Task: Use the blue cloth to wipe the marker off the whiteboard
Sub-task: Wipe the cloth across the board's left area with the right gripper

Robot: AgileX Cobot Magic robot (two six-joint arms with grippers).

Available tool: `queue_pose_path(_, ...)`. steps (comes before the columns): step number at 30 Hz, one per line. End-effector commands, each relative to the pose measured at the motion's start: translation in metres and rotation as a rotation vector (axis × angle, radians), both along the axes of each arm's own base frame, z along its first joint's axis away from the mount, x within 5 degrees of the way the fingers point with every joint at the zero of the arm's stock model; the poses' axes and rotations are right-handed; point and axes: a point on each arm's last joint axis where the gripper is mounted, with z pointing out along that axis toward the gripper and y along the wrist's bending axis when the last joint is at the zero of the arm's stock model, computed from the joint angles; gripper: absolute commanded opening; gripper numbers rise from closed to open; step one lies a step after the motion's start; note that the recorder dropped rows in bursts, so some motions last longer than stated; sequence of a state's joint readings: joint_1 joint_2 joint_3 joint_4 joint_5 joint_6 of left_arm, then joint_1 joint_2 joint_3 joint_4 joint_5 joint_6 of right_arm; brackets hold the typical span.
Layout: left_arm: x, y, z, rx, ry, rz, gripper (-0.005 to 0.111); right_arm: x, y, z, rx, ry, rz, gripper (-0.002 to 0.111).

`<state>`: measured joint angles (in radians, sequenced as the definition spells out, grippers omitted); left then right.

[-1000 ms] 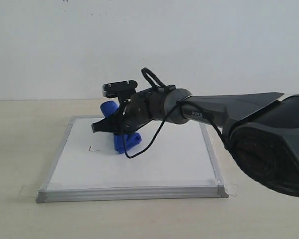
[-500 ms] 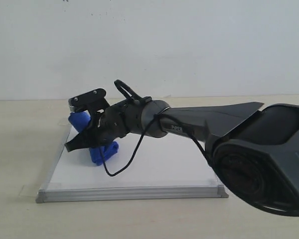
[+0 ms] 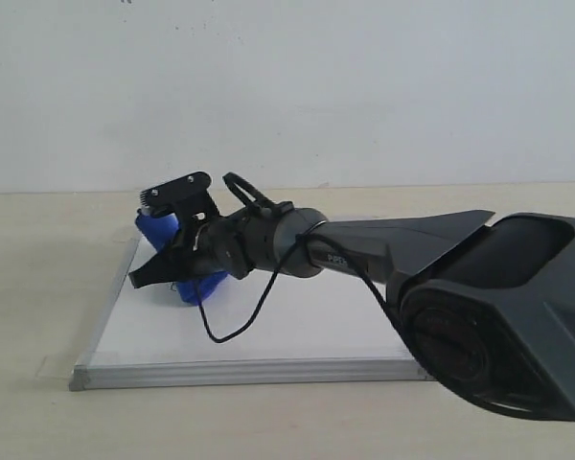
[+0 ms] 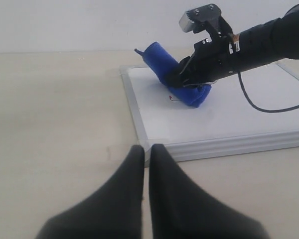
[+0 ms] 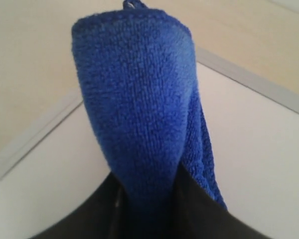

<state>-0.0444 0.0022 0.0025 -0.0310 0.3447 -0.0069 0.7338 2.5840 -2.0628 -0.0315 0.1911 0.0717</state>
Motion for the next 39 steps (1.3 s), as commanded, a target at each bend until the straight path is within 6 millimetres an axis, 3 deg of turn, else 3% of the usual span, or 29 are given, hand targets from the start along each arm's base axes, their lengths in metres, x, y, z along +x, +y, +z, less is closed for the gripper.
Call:
queue_pose_path(1,0.000,0.000,0.002,-0.009,-0.012,0.001,0.004,-0.016,0.015,-0.002,-0.063,0.041,0.055,-0.001)
queue_pose_path(5,0.000,0.000,0.002,-0.009,-0.012,0.001,0.004,-0.019,0.015,-0.003,-0.142,0.050,0.102,-0.001)
queue_pose_path(8,0.000,0.000,0.002,-0.009,-0.012,0.001,0.004,-0.006,0.000,-0.004,-0.167,0.060,0.079,-0.001)
queue_pose_path(13,0.000,0.000,0.002,-0.009,-0.012,0.001,0.004,0.026,-0.043,-0.007,-0.155,0.123,-0.052,-0.001)
queue_pose_path(17,0.000,0.000,0.002,-0.009,-0.012,0.001,0.004,0.031,-0.052,-0.008,-0.134,0.163,-0.101,-0.001)
queue_pose_path(25,0.000,0.000,0.002,-0.009,-0.012,0.001,0.004,-0.016,0.005,-0.006,-0.047,0.235,0.102,-0.001)
queue_pose_path(30,0.000,0.000,0.002,-0.009,-0.012,0.001,0.004,-0.027,0.015,-0.006,-0.070,0.221,0.208,-0.001)
queue_pose_path(39,0.000,0.000,0.002,-0.009,-0.012,0.001,0.004,0.032,-0.051,-0.006,-0.051,0.209,-0.020,-0.001)
